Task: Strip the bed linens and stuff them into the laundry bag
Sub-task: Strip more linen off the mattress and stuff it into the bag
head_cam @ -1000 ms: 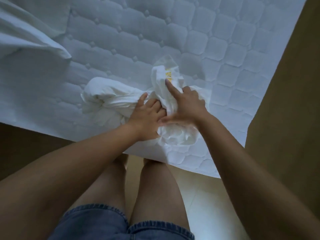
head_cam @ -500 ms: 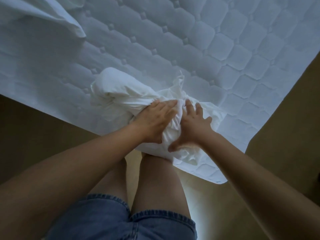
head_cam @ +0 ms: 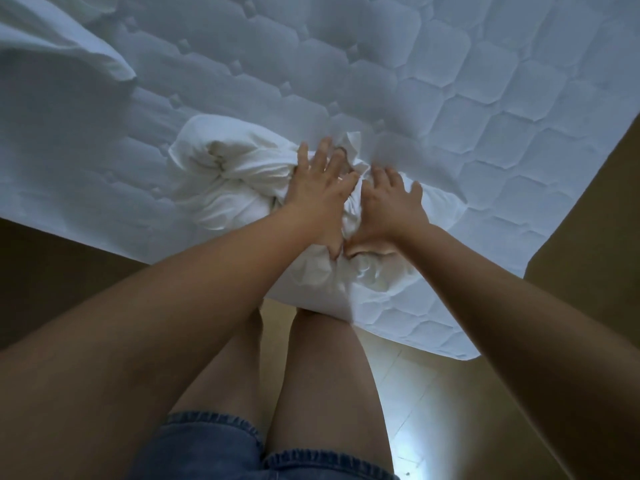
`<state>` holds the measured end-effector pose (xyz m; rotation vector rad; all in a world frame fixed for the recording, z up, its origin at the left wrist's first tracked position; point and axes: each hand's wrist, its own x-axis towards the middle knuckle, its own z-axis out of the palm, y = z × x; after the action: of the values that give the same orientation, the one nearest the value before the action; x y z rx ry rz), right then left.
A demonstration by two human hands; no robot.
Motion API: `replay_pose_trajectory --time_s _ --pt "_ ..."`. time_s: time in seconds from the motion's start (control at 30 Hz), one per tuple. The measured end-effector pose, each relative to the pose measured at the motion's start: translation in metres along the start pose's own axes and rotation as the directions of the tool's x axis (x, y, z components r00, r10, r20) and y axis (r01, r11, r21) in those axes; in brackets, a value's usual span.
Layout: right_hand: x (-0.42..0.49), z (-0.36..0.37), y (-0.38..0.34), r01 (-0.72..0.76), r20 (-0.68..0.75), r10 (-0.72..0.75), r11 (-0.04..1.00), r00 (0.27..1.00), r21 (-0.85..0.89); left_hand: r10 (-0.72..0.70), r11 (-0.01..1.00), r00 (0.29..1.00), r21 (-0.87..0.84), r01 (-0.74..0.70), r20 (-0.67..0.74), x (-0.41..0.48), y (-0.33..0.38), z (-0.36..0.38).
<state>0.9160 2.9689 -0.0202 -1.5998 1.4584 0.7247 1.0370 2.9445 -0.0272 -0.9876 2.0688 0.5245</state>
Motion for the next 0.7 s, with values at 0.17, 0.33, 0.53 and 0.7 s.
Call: replay_pose_trajectory --time_s 0.17,0.33,0.53,0.7 --pt "0.0 0.002 -0.002 0.018 -0.074 -0.018 1.0 0.997 -0.002 -0.029 0.997 0.999 -0.071 0.026 -0.034 0.005 -0.001 0.009" --pt "-0.008 0.004 -0.008 -0.006 -0.123 0.008 1.0 0.992 0.017 0.078 0.994 0.993 -0.065 -0.084 -0.089 0.001 -0.005 0.011" --pt "-0.035 0.022 -0.025 -0.097 -0.258 0.097 0.995 0.961 0.014 0.122 0.99 0.984 -0.058 -0.13 -0.129 -0.021 -0.003 0.011" --pt "-0.075 0.038 -0.039 -0.128 -0.312 0.164 0.983 0.936 0.132 0.22 0.975 0.967 0.044 -0.216 -0.126 -0.055 0.0 0.004"
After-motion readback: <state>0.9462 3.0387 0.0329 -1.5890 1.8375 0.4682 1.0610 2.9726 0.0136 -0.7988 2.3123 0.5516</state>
